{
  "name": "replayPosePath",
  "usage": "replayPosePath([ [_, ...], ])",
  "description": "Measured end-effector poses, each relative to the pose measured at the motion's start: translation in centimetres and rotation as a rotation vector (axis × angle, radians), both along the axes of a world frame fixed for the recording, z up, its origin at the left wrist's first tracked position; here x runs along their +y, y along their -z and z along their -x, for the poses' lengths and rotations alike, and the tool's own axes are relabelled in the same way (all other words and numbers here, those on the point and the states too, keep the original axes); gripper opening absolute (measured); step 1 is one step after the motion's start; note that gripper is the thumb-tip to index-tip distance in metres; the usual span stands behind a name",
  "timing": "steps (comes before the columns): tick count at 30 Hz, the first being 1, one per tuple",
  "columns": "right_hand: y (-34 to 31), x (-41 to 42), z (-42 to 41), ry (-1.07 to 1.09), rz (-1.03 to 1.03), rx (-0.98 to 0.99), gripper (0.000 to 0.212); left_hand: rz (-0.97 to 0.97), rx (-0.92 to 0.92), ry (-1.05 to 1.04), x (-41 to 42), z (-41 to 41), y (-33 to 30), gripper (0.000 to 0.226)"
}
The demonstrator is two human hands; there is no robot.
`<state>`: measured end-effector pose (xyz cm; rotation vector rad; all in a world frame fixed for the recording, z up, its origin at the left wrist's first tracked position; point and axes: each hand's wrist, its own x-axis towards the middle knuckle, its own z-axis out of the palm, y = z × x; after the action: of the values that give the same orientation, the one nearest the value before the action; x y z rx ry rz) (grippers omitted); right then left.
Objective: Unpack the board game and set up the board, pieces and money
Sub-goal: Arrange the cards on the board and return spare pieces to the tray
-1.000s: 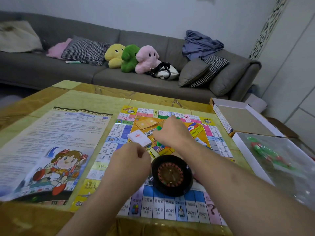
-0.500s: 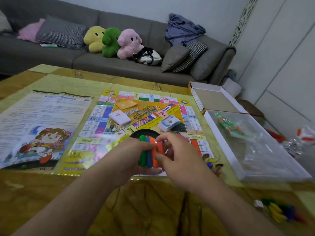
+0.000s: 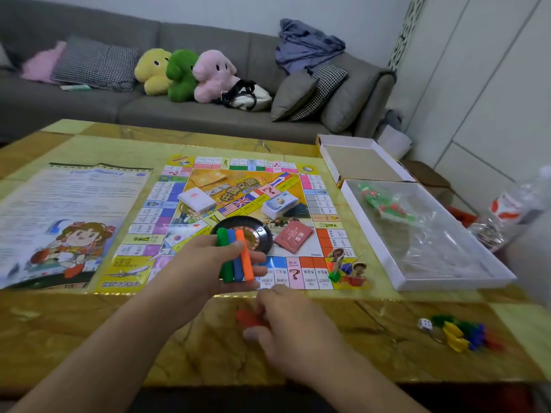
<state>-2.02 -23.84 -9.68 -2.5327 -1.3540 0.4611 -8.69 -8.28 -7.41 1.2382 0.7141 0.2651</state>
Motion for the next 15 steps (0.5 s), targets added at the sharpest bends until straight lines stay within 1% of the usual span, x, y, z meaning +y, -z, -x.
replayPosePath([
  [1,-0.3,-0.2,-0.5,0.041,-0.043,0.029,0.021,0.011,-0.011,0.017,-0.2,-0.1,0.0,0.024],
  [3,-1.4,-0.9,-2.1,0.178,-0.246,0.122,0.007,0.033,-0.043,0.042,-0.5,-0.4,0.0,0.024],
  [5,-2.5,-1.4,-3.5,0.314,-0.486,0.232,0.004,0.058,-0.077,0.061,-0.9,-0.8,0.0,0.023],
  [6,-3.0,-1.4,-3.8,0.341,-0.552,0.318,0.003,0.076,-0.094,0.075,-1.2,-0.8,0.0,0.022],
  [8,-3.4,-1.2,-4.2,0.339,-0.591,0.429,0.005,0.107,-0.134,0.134,-2.0,-1.4,-0.1,0.021],
  [9,-3.2,-1.0,-4.3,0.337,-0.592,0.440,0.007,0.120,-0.148,0.150,-2.5,-1.7,-0.2,0.020],
  [11,-3.0,-0.9,-4.5,0.366,-0.604,0.424,0.007,0.150,-0.173,0.150,-3.1,-2.4,-0.3,0.018],
  [14,-4.2,-1.1,-6.3,0.429,-0.627,0.403,0.006,0.190,-0.172,0.078,-3.2,-3.2,-0.5,0.018],
  [15,-4.9,-1.0,-7.7,0.460,-0.630,0.343,0.005,0.181,-0.158,0.041,-3.0,-3.5,-0.6,0.018],
])
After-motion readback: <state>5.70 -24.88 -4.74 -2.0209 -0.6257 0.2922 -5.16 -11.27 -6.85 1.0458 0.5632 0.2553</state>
